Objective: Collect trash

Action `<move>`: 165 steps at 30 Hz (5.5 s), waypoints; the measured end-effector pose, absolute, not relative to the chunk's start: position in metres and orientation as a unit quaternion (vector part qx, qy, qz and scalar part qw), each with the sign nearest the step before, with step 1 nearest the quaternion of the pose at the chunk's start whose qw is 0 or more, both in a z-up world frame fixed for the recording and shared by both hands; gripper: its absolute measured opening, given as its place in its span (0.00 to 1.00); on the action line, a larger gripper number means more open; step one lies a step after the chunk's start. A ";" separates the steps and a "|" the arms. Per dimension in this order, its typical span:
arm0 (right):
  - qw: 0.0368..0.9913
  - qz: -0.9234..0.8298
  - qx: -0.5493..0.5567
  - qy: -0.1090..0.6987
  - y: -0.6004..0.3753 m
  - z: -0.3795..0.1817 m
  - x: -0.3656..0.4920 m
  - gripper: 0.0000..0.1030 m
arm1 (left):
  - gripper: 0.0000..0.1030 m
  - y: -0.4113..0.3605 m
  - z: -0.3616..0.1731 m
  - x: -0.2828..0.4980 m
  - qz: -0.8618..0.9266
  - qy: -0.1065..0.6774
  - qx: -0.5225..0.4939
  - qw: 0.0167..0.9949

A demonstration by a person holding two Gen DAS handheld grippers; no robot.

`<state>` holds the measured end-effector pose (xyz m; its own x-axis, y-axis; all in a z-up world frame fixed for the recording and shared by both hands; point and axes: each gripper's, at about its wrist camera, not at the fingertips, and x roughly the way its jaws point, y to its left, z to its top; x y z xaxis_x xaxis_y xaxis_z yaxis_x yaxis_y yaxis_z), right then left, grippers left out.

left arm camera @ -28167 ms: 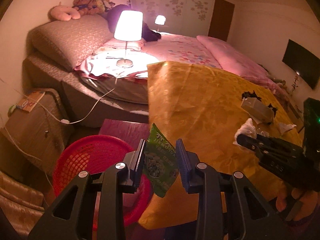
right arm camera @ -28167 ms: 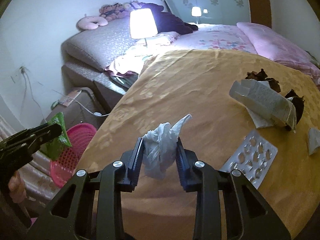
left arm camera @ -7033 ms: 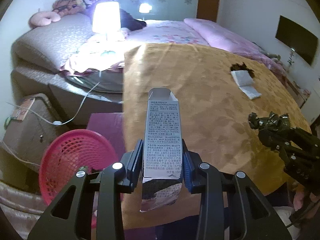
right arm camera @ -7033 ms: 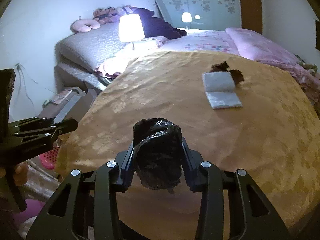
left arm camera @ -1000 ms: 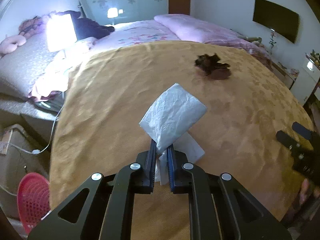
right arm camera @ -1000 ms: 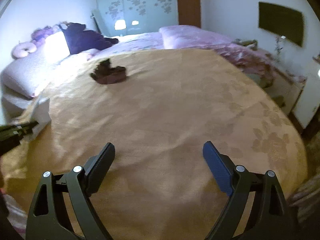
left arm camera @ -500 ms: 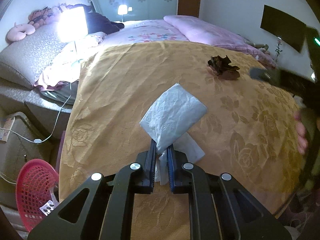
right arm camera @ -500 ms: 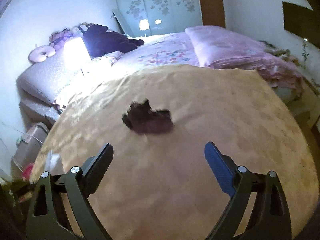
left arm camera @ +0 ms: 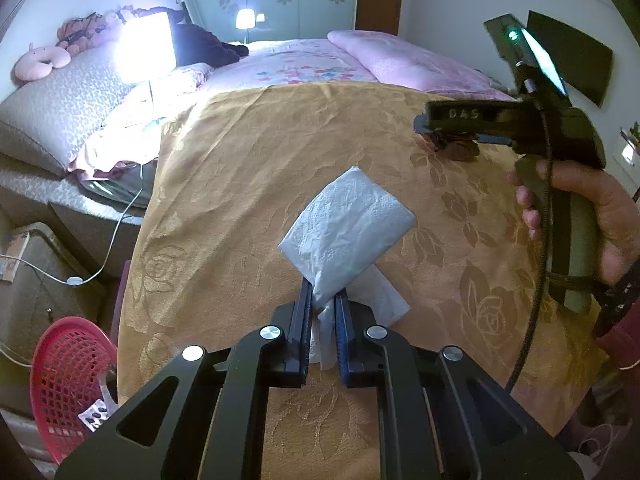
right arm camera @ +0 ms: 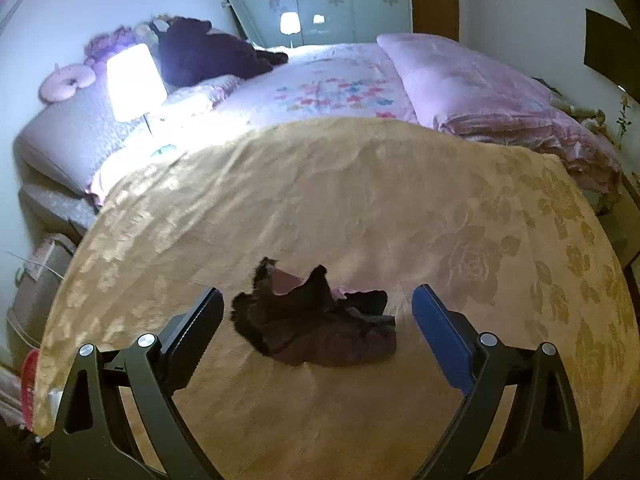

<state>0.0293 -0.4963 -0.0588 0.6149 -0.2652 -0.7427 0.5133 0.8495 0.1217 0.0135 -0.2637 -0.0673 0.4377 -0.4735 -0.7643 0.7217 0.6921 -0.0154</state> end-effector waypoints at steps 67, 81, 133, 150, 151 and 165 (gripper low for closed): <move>0.905 -0.093 0.210 0.357 -0.361 -0.052 -0.111 0.36 | 0.10 -0.220 -0.049 0.000 -0.349 0.395 0.156 0.836; 0.908 -0.055 0.193 0.368 -0.330 -0.051 -0.091 0.36 | 0.10 -0.177 -0.041 0.011 -0.321 0.394 0.147 0.849; 0.871 0.173 0.159 0.432 -0.143 -0.043 0.056 0.77 | 0.64 0.009 -0.069 0.070 -0.066 0.462 0.015 0.884; 0.943 0.089 0.047 0.316 -0.149 -0.002 -0.020 0.93 | 0.82 0.007 -0.016 0.020 -0.019 0.359 0.064 0.931; 0.945 0.085 0.049 0.313 -0.151 -0.001 -0.023 0.93 | 0.82 0.008 -0.014 0.015 -0.016 0.354 0.064 0.933; 0.955 0.057 0.052 0.286 -0.155 0.005 -0.043 0.93 | 0.89 0.021 0.001 -0.027 0.014 0.314 0.031 0.949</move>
<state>-0.0432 -0.1547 0.0053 0.8300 0.1394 -0.5401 -0.0797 0.9880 0.1324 -0.0275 0.0214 0.0011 0.8020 0.0472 -0.5955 -0.0076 0.9976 0.0688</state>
